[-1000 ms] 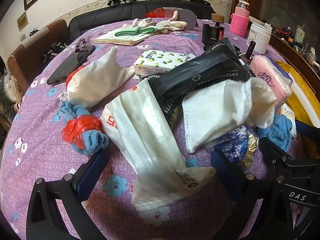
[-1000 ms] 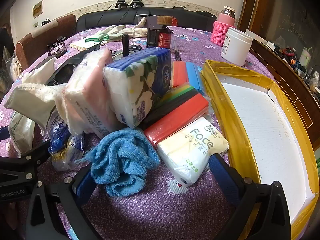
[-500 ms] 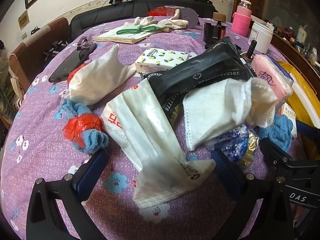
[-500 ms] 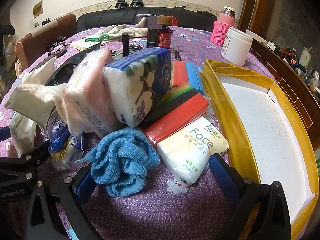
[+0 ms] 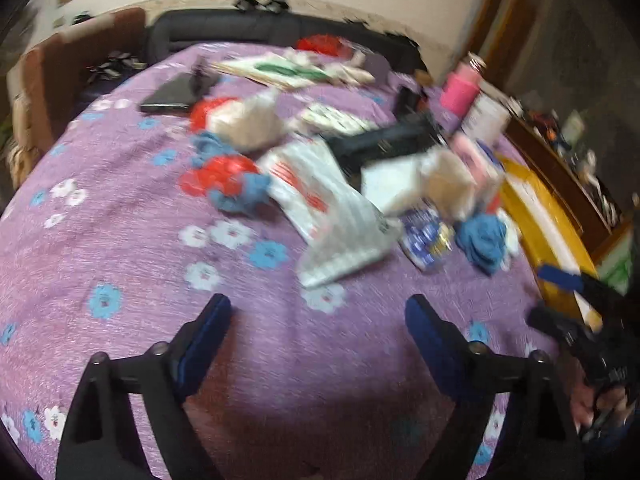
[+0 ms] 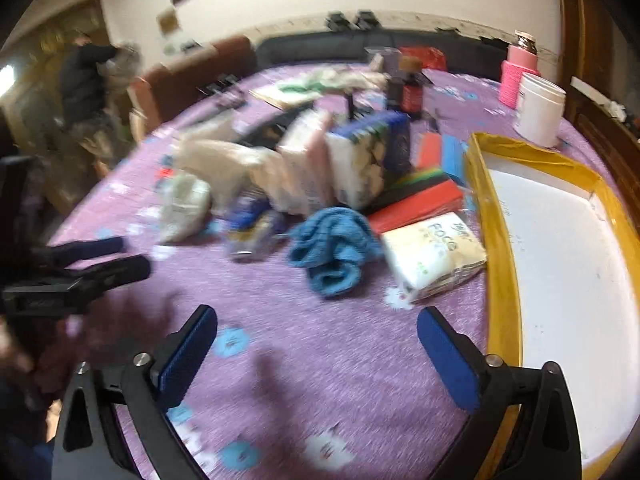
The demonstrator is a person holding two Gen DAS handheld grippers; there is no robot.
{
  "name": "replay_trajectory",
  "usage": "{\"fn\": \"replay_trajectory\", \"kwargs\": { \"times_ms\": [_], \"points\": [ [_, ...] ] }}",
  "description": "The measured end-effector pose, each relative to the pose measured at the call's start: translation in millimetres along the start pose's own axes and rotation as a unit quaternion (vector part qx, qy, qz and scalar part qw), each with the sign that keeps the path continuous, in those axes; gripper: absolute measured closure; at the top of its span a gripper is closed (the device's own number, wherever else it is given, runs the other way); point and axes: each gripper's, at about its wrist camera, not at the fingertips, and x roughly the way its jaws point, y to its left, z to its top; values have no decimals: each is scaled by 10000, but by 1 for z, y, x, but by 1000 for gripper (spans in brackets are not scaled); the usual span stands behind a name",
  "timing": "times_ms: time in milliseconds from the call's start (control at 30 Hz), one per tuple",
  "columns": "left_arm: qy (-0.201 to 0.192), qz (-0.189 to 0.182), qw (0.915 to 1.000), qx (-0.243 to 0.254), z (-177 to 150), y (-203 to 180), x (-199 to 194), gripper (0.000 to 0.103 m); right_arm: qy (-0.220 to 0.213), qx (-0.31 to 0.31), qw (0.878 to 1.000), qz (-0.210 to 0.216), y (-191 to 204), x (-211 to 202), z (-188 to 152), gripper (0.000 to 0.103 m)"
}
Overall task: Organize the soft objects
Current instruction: 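Move left tool toward white red-print bag while right tool approaches blue towel, then close right tool on blue towel while left tool grasps white red-print bag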
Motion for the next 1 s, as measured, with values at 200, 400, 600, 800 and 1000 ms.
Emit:
{"fn": "replay_trajectory", "kwargs": {
  "times_ms": [200,400,600,800,1000],
  "points": [
    [-65,8,9999,-158,4,3,-2,25,-329,-100,9989,-334,1,-14,12,27],
    [65,-92,9997,-235,5,10,4,41,-82,-57,9992,-378,-7,13,39,37],
    [40,-24,9993,-364,4,16,4,41,385,-496,9956,-692,0,64,44,59],
    [133,167,9990,-387,21,4,4,41,-230,-292,9990,-256,-10,45,34,60],
    [547,66,9958,-728,59,-18,33,51,-891,108,9959,113,-27,12,37,60]
  ]
}}
